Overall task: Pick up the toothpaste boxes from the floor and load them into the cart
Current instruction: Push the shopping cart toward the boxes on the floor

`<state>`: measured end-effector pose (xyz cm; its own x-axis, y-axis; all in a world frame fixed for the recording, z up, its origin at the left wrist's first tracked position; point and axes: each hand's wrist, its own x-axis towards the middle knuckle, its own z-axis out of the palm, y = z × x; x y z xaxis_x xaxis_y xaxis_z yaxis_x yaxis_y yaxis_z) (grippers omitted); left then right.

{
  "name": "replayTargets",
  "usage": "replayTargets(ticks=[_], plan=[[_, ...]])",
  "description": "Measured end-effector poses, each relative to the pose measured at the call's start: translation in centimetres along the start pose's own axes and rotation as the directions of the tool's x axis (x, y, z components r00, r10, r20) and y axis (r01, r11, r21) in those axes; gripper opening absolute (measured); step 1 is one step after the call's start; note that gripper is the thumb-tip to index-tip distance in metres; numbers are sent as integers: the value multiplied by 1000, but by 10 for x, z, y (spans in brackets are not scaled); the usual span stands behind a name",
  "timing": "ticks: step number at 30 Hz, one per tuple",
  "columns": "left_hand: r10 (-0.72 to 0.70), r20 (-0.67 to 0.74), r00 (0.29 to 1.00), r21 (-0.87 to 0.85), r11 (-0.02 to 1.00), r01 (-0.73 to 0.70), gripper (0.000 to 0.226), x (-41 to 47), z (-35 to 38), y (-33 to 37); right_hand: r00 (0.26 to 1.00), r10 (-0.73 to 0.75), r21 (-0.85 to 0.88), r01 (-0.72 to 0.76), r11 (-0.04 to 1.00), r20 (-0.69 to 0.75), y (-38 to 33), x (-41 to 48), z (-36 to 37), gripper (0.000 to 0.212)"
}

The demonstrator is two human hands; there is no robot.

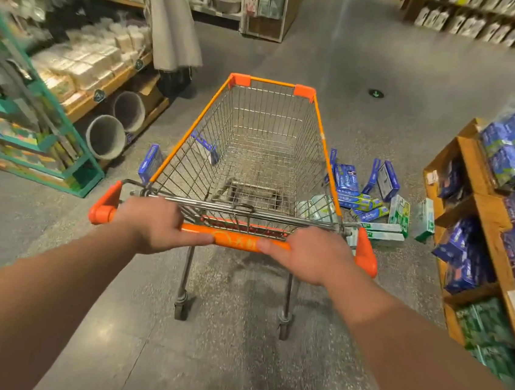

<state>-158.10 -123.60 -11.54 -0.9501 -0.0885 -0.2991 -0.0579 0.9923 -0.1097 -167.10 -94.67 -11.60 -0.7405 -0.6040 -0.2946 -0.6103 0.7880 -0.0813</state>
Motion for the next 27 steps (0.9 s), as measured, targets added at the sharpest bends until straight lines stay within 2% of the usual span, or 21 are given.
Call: replayTargets(ticks=[4,8,14,17,21,27], plan=[[3,-10,1000,8,1000,-3,111,61,-19,-21,1000,4,-25,-4,1000,20,17,60,-21,103],[13,-20,1000,-32,999,-14,104,108,-31,-45,998,28,27,-30,999,64,24,108,-37,101],[-6,-70,998,-80,997,1,109,158,-31,-91,990,21,50,-28,998,136,16,159,-61,102],[-20,-47,999,-55,998,17,100,174,-37,-110,989,28,69,-38,997,142,7,177,-66,93],[-54,-15,998,-1,999,54,85,190,-43,-128,988,50,108,-67,992,145,-4,198,-71,92],[-19,-14,1000,-25,1000,18,96,204,-45,-148,989,67,118,-82,990,132,-13,217,-74,100]])
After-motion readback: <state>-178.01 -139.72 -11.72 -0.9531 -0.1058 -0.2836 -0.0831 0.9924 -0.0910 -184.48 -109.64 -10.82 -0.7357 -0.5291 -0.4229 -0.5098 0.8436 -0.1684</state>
